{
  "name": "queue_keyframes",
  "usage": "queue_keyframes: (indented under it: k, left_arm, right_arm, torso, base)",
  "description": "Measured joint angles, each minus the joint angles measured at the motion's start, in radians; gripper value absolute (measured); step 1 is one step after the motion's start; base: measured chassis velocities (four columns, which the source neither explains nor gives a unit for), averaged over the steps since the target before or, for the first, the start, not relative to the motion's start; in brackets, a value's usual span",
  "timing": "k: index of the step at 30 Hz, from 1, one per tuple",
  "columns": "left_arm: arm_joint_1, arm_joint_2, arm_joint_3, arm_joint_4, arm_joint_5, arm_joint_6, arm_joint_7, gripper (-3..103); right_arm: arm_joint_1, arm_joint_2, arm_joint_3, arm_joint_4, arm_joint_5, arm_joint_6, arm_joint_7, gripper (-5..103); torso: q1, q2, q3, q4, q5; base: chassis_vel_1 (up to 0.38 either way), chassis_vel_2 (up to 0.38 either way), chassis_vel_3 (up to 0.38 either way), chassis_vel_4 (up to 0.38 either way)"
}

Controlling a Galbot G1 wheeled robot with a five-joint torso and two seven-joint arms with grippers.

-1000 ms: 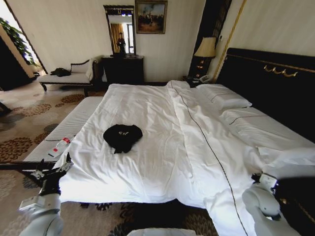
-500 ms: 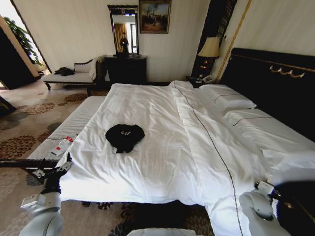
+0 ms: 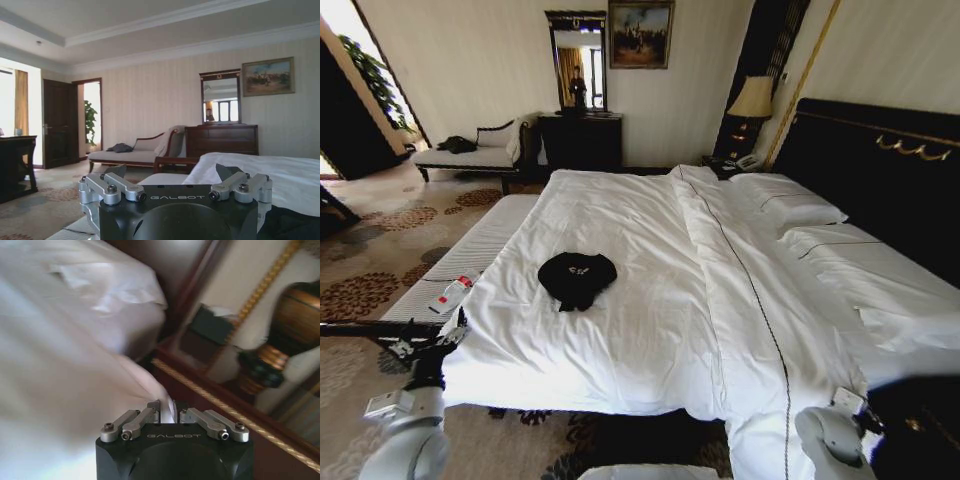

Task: Fold the clothes on the bed.

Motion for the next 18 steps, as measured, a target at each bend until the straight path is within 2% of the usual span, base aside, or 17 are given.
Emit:
queue_keyframes:
  k: [1,3,4,5,7,10,12,13,15,18]
  left_arm:
    - [-0.006,0.001,0.012,0.001,0.003,-0.004,0.003,100]
    - [-0.016,0.001,0.029,0.006,0.011,-0.010,0.003,100]
    - [-0.016,0.001,0.029,0.006,0.011,-0.010,0.003,100]
    - [-0.024,0.001,0.039,0.010,0.017,-0.015,0.003,100]
    - [-0.041,0.000,0.061,0.018,0.029,-0.023,0.002,100]
    - [-0.062,0.001,0.081,0.019,0.036,-0.026,0.002,100]
    - [-0.074,0.003,0.094,0.017,0.038,-0.025,0.002,100]
    - [-0.074,0.003,0.094,0.017,0.038,-0.025,0.002,100]
    - [-0.088,0.008,0.107,0.011,0.039,-0.023,0.002,100]
    - [-0.103,0.009,0.125,-0.005,0.043,-0.014,0.002,100]
  right_arm:
    - [0.003,0.000,0.009,0.021,-0.013,0.041,-0.003,19]
    - [-0.002,0.007,0.033,0.075,-0.041,0.111,-0.043,29]
    - [-0.002,0.007,0.033,0.075,-0.041,0.111,-0.043,29]
    - [-0.010,0.012,0.048,0.117,-0.055,0.149,-0.071,35]
    - [-0.031,0.014,0.076,0.207,-0.066,0.199,-0.118,45]
    - [-0.058,0.010,0.100,0.294,-0.071,0.231,-0.160,51]
    - [-0.084,0.008,0.114,0.361,-0.074,0.250,-0.192,61]
    - [-0.084,0.008,0.114,0.361,-0.074,0.250,-0.192,61]
    - [-0.122,0.014,0.126,0.439,-0.081,0.269,-0.223,73]
    - [-0.201,0.054,0.143,0.561,-0.139,0.310,-0.297,84]
  torso:
    - [0.000,0.000,0.000,-0.0002,0.0003]
    - [-0.001,0.000,0.000,0.0020,0.0006]
    - [-0.001,0.000,0.000,0.0020,0.0006]
    - [-0.001,0.000,0.000,0.0041,0.0011]
    - [0.000,0.000,0.000,0.0058,0.0005]
    - [0.000,0.000,0.000,0.0053,0.0005]
    - [0.000,0.000,0.000,0.0054,0.0006]
    - [0.000,0.000,0.000,0.0054,0.0006]
    - [0.000,0.000,0.000,0.0056,0.0008]
    - [0.000,0.000,0.000,0.0055,0.0008]
  base:
    - [-0.057,-0.108,-0.090,-0.043]
    - [-0.033,-0.074,-0.092,-0.062]
    - [-0.005,-0.040,-0.092,-0.062]
    - [0.000,0.000,0.000,0.000]
    - [0.000,0.000,0.000,0.000]
    - [0.000,0.000,0.000,0.000]
    - [0.000,0.000,0.000,0.000]
    - [0.000,0.000,0.000,0.000]
    - [0.000,0.000,0.000,0.000]
    - [0.000,0.000,0.000,0.000]
